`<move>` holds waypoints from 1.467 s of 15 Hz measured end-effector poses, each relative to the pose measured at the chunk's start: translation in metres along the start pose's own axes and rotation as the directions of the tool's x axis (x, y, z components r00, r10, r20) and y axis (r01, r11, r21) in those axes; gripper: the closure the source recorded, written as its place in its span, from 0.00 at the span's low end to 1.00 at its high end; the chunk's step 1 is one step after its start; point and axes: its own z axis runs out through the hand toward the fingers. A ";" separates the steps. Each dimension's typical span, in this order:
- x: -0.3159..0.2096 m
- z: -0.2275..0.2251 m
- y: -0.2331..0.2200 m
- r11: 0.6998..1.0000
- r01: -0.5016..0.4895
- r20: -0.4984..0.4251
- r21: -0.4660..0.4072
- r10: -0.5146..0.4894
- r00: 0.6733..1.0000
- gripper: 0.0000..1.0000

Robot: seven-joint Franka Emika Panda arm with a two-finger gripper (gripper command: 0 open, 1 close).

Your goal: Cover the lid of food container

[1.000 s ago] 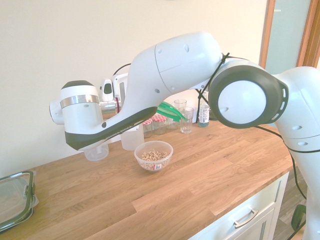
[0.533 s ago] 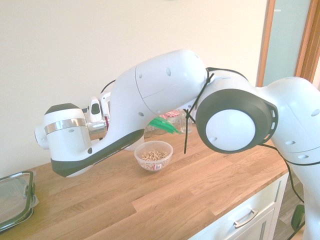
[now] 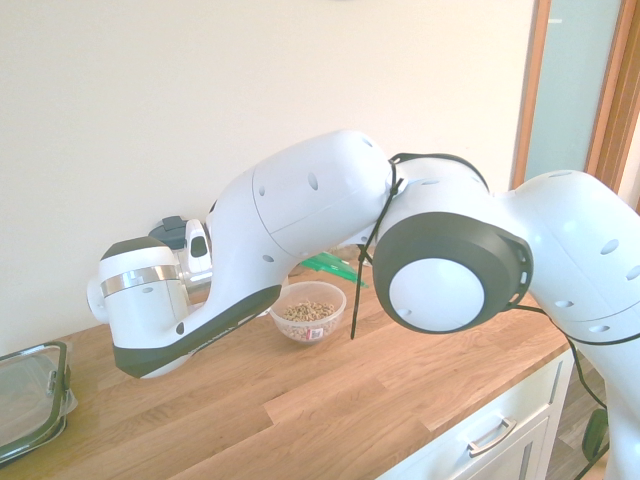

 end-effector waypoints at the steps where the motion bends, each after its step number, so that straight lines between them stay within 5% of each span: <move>1: -0.001 0.000 -0.001 1.000 0.001 -0.001 -0.002 -0.001 1.000 1.00; 22: -0.011 -0.011 -0.047 0.999 0.012 -0.039 -0.047 -0.014 0.999 1.00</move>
